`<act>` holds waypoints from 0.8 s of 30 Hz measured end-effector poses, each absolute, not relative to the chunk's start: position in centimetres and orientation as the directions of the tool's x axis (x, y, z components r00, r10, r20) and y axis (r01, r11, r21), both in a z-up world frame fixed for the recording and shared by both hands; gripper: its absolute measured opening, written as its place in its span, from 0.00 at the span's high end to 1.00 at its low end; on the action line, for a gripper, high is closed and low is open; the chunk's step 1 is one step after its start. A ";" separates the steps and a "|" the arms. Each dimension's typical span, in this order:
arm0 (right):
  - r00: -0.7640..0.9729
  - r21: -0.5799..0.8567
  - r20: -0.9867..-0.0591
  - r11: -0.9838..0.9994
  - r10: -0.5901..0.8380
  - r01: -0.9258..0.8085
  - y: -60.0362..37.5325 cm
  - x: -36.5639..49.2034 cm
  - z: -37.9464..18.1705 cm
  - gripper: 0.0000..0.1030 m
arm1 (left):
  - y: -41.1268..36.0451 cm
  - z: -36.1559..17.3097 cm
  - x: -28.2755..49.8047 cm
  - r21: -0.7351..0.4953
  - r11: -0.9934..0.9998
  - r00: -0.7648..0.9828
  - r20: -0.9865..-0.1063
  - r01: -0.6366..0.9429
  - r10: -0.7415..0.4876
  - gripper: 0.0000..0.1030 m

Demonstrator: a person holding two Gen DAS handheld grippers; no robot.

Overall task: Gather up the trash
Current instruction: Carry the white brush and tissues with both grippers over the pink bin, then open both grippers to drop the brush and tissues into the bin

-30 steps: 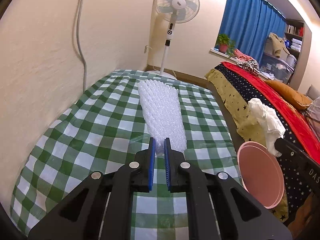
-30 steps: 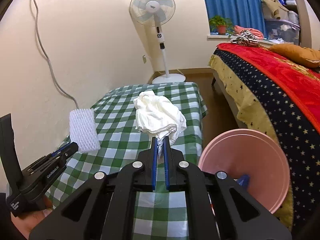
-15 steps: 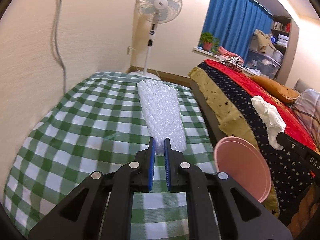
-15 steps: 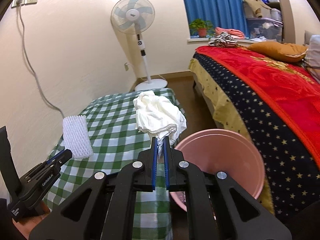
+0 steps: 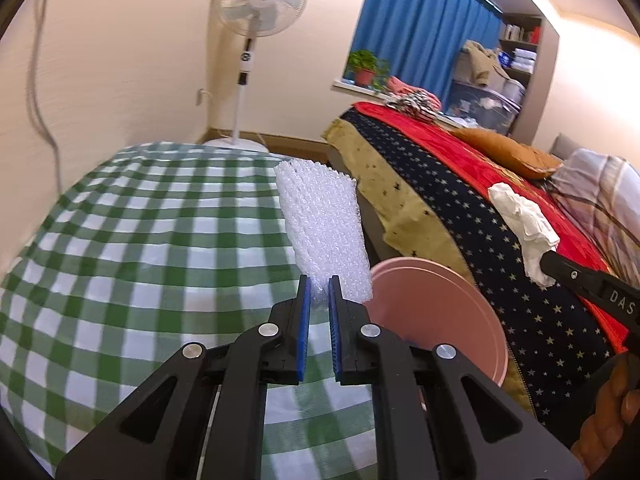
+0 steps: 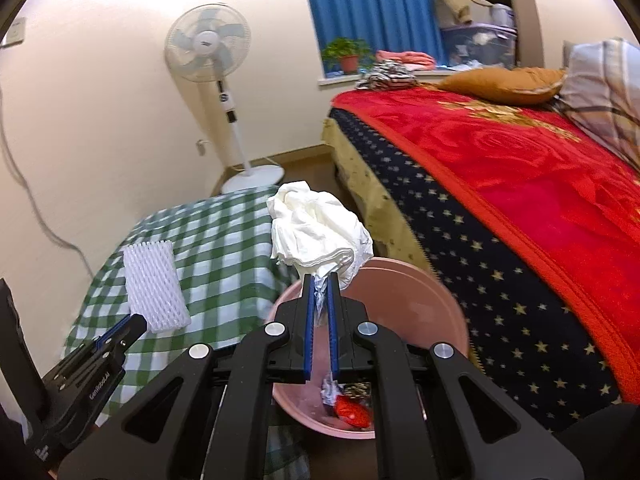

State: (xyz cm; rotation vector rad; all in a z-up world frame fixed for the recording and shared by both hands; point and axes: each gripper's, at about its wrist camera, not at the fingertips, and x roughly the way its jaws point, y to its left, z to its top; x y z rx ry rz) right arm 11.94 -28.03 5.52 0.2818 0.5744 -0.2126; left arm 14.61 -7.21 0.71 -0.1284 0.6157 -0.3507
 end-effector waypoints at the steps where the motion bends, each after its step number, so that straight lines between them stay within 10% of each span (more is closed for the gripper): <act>1: 0.816 0.203 -0.564 0.937 -0.126 0.285 -28.4 12.0 5.4 0.94 | -7.7 0.6 14.7 -0.221 0.930 0.756 -0.543 0.293 -0.367 0.91; 24: 0.769 0.215 -0.609 0.894 -0.191 0.393 -31.2 13.5 3.2 0.93 | -14.7 -2.9 15.9 -0.236 0.847 0.637 -0.572 0.476 -0.517 0.91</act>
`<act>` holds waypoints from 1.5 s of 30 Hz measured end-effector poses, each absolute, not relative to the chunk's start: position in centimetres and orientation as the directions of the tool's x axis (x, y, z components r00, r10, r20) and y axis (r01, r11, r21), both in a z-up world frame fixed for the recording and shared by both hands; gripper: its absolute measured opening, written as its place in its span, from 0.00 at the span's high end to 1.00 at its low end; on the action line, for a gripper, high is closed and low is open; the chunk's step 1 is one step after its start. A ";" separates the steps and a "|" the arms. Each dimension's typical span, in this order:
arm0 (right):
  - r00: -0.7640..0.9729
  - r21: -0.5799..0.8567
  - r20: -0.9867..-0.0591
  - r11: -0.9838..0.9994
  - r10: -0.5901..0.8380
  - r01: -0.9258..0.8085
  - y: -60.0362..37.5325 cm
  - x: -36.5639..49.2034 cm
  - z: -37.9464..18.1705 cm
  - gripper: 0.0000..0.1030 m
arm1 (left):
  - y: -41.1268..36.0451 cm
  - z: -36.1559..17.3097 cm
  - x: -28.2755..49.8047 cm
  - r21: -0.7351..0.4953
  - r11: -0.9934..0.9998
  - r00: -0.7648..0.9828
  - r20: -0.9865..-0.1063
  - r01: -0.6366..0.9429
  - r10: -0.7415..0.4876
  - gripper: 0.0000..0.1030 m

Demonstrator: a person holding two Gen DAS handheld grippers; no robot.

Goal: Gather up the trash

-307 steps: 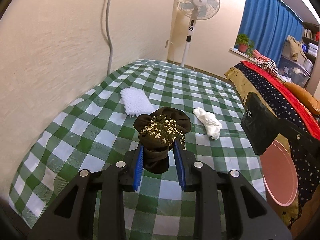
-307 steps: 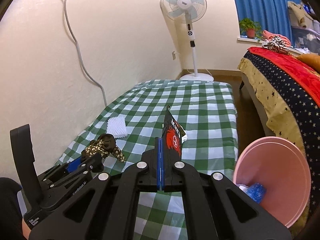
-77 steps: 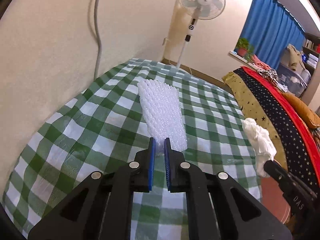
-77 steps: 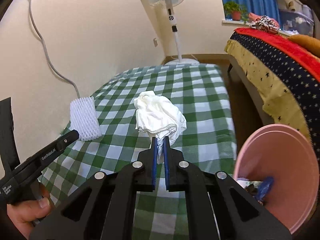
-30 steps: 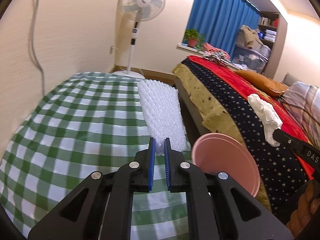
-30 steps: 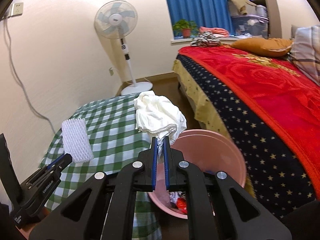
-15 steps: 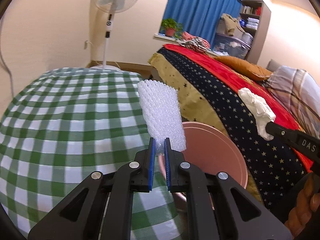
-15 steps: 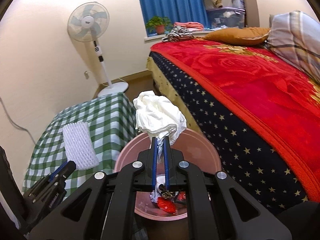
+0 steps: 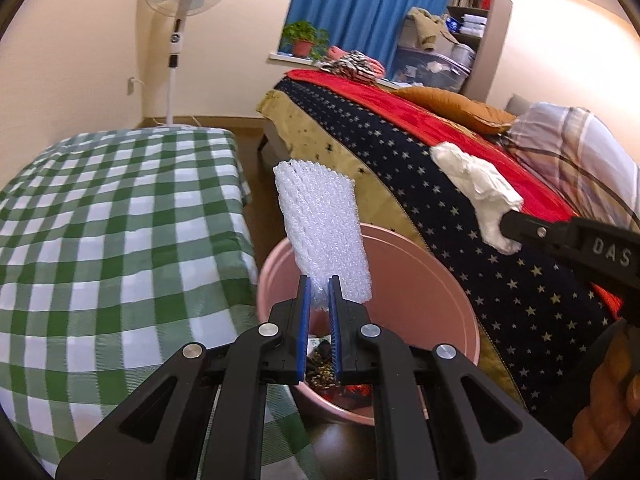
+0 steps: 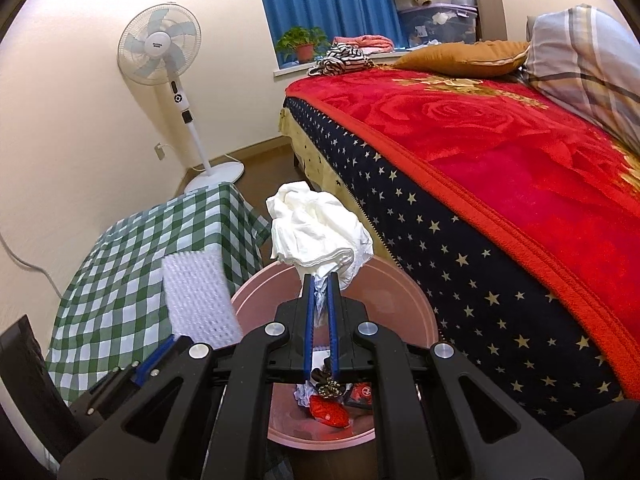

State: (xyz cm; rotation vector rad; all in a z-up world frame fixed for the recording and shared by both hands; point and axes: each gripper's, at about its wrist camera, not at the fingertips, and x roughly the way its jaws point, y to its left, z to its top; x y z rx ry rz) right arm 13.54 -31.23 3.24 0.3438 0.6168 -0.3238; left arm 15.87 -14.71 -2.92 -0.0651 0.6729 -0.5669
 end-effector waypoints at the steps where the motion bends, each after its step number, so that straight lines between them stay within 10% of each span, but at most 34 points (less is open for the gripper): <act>1: 0.766 0.216 -0.612 0.892 -0.194 0.398 -31.3 13.6 3.2 0.91 | -14.9 -3.0 15.8 -0.238 0.838 0.628 -0.569 0.491 -0.530 0.91; 4: 0.759 0.230 -0.623 0.883 -0.190 0.410 -31.6 13.8 3.0 0.86 | -15.2 -3.1 15.7 -0.244 0.819 0.611 -0.564 0.520 -0.556 0.86; 6: 0.756 0.237 -0.626 0.876 -0.193 0.420 -31.8 13.7 2.9 0.64 | -15.0 -3.1 15.6 -0.244 0.820 0.614 -0.561 0.519 -0.555 0.61; 16: 0.785 0.228 -0.596 0.902 -0.168 0.366 -29.8 12.3 4.5 0.54 | -11.7 -1.3 14.2 -0.214 0.860 0.676 -0.542 0.463 -0.499 0.48; 30: 0.819 0.109 -0.551 0.959 -0.161 0.262 -25.4 7.7 6.4 0.07 | -6.0 2.8 9.7 -0.117 0.941 0.802 -0.495 0.319 -0.333 0.25; 34: 0.820 0.064 -0.547 0.968 -0.168 0.241 -23.8 6.6 6.1 0.05 | -4.3 3.9 7.6 -0.088 0.963 0.826 -0.497 0.254 -0.264 0.07; 45: 0.793 0.024 -0.601 0.989 -0.101 0.145 -20.0 6.1 3.6 0.05 | 2.4 1.9 2.8 -0.087 0.995 0.871 -0.484 0.045 -0.082 0.08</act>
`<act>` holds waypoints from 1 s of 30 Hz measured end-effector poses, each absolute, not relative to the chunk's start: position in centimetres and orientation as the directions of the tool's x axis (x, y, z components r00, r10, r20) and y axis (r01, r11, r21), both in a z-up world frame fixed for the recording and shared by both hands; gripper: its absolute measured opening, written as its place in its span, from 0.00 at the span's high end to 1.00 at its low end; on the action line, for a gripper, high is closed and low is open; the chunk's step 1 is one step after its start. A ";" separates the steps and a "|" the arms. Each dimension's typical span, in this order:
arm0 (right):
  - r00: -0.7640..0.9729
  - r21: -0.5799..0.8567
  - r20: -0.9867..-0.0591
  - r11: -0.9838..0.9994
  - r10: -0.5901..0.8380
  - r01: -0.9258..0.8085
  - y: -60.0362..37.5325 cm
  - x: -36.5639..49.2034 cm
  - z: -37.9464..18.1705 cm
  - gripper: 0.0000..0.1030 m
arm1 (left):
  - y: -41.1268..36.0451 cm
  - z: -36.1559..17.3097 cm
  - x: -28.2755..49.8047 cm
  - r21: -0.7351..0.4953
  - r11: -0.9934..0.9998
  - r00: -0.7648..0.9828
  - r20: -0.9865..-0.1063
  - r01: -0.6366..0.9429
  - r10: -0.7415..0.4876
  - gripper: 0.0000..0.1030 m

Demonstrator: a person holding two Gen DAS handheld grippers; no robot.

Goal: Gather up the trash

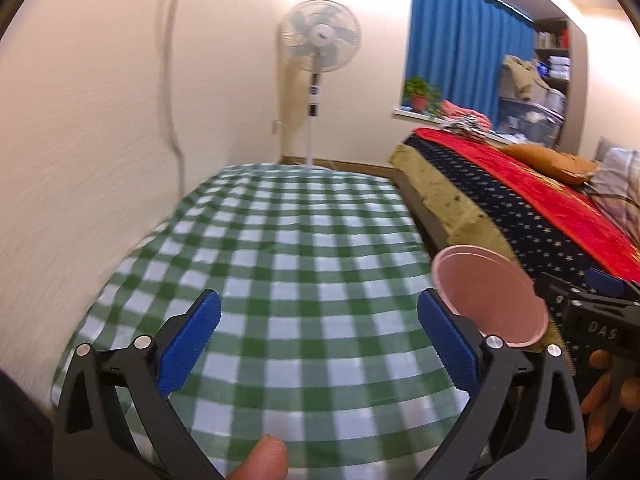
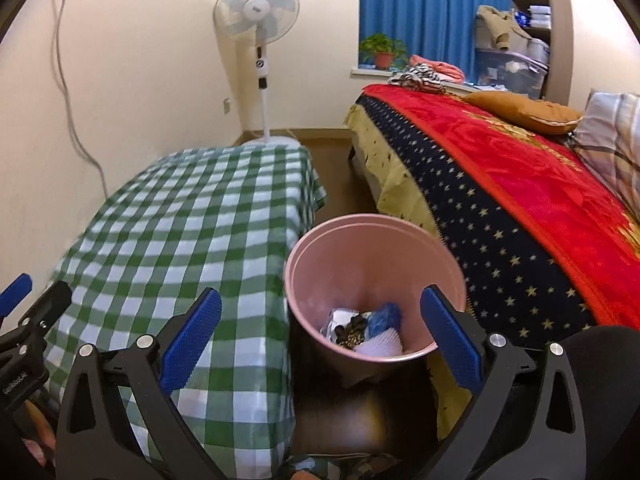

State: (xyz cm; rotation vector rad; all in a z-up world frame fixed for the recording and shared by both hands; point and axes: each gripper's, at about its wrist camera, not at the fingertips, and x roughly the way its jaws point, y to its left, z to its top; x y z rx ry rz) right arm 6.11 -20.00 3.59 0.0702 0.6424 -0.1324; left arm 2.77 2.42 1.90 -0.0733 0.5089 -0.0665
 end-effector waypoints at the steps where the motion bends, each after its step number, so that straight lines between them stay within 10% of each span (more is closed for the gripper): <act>1: 0.793 0.024 -0.602 0.990 -0.096 0.138 -19.7 6.2 3.5 0.05 | 2.8 1.7 2.9 -0.091 0.996 0.873 -0.483 0.026 -0.067 0.08; 30: 0.809 -0.015 -0.580 0.995 -0.092 0.103 -16.9 7.2 2.6 0.05 | 2.5 -0.6 4.6 -0.072 0.997 0.860 -0.509 -0.003 -0.034 0.07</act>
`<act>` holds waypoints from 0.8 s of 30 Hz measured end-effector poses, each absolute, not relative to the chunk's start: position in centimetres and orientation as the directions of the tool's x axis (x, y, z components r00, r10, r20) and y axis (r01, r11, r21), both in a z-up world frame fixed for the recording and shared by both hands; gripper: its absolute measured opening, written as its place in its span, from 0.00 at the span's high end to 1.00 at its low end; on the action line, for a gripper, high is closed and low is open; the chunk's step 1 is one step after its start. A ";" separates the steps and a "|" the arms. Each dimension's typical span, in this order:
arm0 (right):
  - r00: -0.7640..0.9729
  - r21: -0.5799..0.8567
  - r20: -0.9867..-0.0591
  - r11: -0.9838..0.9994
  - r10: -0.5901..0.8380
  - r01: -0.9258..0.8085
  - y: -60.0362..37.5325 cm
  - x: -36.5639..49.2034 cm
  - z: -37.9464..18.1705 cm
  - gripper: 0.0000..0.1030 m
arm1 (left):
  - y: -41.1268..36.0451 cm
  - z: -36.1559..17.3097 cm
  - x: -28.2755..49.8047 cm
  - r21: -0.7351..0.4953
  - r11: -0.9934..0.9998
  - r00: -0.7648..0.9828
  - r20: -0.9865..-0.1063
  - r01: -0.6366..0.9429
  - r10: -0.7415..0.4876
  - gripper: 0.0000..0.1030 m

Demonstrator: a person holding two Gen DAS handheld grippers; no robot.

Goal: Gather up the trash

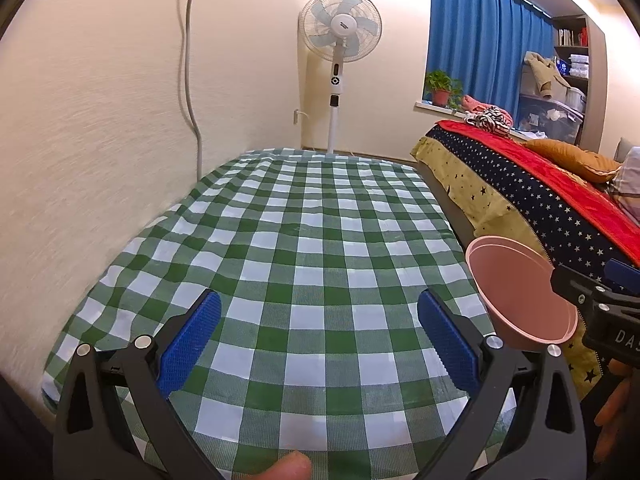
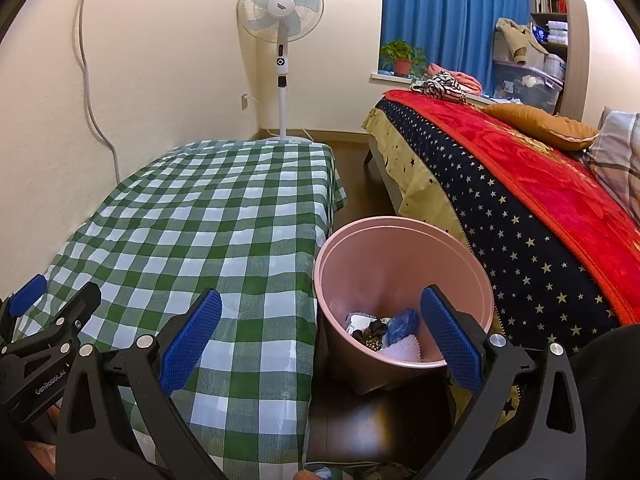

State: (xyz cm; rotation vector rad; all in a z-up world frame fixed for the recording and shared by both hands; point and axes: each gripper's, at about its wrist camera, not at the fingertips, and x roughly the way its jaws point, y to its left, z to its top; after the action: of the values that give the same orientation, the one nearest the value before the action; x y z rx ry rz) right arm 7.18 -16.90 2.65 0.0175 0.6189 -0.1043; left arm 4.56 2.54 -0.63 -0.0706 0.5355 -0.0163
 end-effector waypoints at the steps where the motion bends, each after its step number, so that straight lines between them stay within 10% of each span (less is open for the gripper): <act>1: 0.810 -0.015 -0.579 0.995 -0.092 0.103 -16.9 7.2 2.7 0.05 | 2.5 -0.6 4.5 -0.073 0.997 0.859 -0.510 -0.001 -0.036 0.07; 24: 0.808 -0.015 -0.582 0.994 -0.093 0.104 -16.6 7.2 2.5 0.05 | 2.1 -0.3 4.3 -0.073 0.997 0.861 -0.505 0.020 -0.054 0.07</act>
State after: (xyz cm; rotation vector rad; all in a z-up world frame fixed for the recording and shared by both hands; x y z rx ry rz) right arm 7.18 -16.63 2.47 0.0185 0.6212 -0.1058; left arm 4.33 2.13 -0.32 -0.0662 0.5314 -0.0389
